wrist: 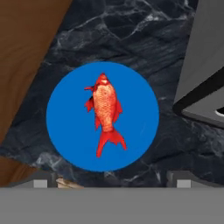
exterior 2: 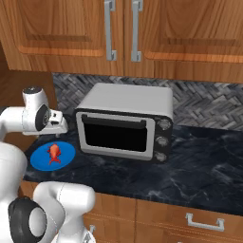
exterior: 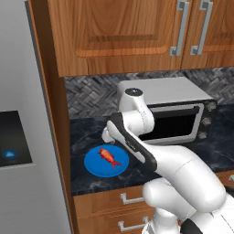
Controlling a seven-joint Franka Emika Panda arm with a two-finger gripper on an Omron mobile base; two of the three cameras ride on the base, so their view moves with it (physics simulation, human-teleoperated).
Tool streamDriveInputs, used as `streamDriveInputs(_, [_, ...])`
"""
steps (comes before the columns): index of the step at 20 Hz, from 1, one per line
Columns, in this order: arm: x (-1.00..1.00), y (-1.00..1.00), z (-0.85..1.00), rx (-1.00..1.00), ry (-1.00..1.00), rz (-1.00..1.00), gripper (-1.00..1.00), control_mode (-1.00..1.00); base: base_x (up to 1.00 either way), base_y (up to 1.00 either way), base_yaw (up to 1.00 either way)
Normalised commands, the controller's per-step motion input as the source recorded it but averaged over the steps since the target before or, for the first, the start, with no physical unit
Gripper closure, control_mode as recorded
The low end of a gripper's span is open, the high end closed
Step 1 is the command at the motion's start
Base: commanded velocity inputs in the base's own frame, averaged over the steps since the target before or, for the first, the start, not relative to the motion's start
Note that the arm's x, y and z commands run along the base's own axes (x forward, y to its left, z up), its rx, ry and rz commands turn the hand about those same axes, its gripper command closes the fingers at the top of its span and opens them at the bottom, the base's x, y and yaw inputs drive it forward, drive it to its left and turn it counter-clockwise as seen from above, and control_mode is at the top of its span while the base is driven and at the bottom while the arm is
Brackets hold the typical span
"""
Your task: Place the fish on the rack of the oven, and slide the rack back inside. Close the oven door.
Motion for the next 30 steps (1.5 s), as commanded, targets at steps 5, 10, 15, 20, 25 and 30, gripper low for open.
streamDriveInputs(5, [0.29, 0.28, -0.44, 0.0, 0.01, 0.07, -1.0, -1.0, 0.0, 0.0, 0.0])
streamDriveInputs(10, [0.25, 0.04, -0.51, 0.0, 0.01, 0.08, -1.0, -1.0, 0.0, 0.0, 0.0])
streamDriveInputs(15, [0.24, 0.01, -0.34, 0.0, -0.02, 0.08, -1.0, -1.0, 0.0, 0.0, 0.0])
streamDriveInputs(20, [0.25, 0.0, -0.36, 0.0, -0.01, 0.0, -1.0, -1.0, 0.0, 0.0, 0.0])
streamDriveInputs(25, [0.26, 0.12, -0.55, 0.0, 0.09, 0.0, -1.0, -1.0, 0.0, 0.0, 0.0])
streamDriveInputs(30, [0.32, 0.2, -0.45, 0.0, 0.11, 0.0, -1.0, -1.0, 0.0, 0.0, 0.0])
